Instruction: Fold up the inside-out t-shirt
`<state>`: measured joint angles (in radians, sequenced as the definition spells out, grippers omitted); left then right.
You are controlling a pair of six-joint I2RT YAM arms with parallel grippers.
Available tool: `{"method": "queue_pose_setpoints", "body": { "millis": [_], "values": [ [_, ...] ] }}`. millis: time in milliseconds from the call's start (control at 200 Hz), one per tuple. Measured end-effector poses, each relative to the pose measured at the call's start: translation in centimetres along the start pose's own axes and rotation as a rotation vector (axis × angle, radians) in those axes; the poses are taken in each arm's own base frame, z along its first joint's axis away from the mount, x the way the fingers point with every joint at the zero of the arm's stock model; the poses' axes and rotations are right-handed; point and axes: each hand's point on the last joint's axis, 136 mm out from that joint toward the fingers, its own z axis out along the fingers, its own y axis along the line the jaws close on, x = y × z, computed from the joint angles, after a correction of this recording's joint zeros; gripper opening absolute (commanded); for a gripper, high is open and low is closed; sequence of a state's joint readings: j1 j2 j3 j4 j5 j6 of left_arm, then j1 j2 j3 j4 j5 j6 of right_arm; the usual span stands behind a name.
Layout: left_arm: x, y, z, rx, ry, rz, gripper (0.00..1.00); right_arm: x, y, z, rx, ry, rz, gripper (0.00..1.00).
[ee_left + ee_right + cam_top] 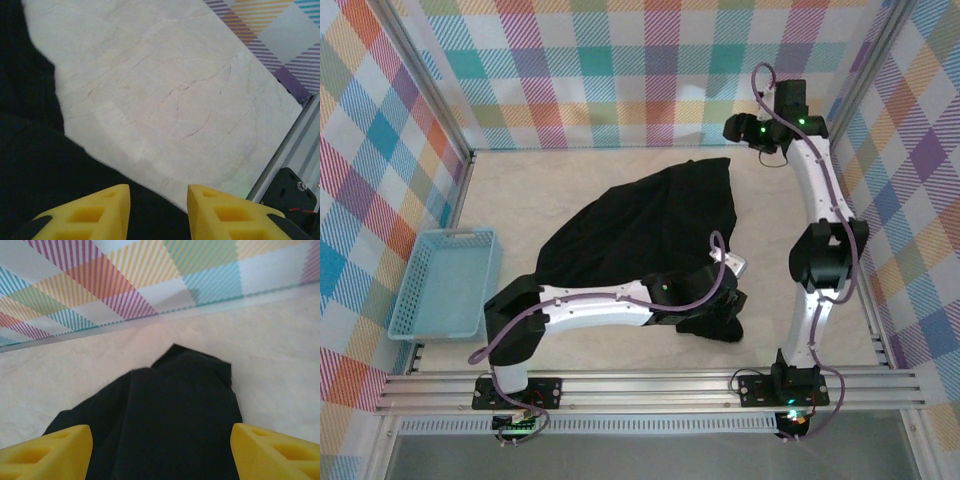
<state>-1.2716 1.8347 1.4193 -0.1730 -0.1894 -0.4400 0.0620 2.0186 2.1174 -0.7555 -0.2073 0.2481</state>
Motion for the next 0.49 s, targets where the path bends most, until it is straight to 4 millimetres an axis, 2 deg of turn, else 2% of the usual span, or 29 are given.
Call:
{"method": "queue_pose_setpoints", "body": {
  "millis": [55, 175, 280, 315, 395, 495],
  "values": [
    [-0.7, -0.4, -0.2, 0.002, -0.017, -0.004, 0.62, 0.4, 0.2, -1.7, 0.015, -0.011, -0.004, 0.77],
    [-1.7, -0.7, -1.5, -0.002, -0.055, 0.009, 0.69, 1.5, 0.8, -6.2, 0.038, -0.055, -0.013, 0.78],
    [-2.0, 1.2, -4.0, -0.057, -0.095, 0.012, 0.77, 4.3, 0.9, -9.2, 0.038, -0.070, 0.013, 0.77],
    [-1.9, 2.3, -5.2, -0.088, -0.108, 0.006, 0.77, 6.0, 0.7, -9.9, 0.039, -0.060, 0.031, 0.77],
    [-1.2, 6.2, -9.0, -0.177, -0.129, -0.023, 0.79, 11.4, 0.1, -10.7, 0.050, -0.003, 0.073, 0.77],
    [-0.4, 13.1, -13.7, -0.315, -0.167, -0.119, 0.82, 19.1, -0.5, -10.5, 0.071, 0.114, 0.100, 0.77]
  ]
}}
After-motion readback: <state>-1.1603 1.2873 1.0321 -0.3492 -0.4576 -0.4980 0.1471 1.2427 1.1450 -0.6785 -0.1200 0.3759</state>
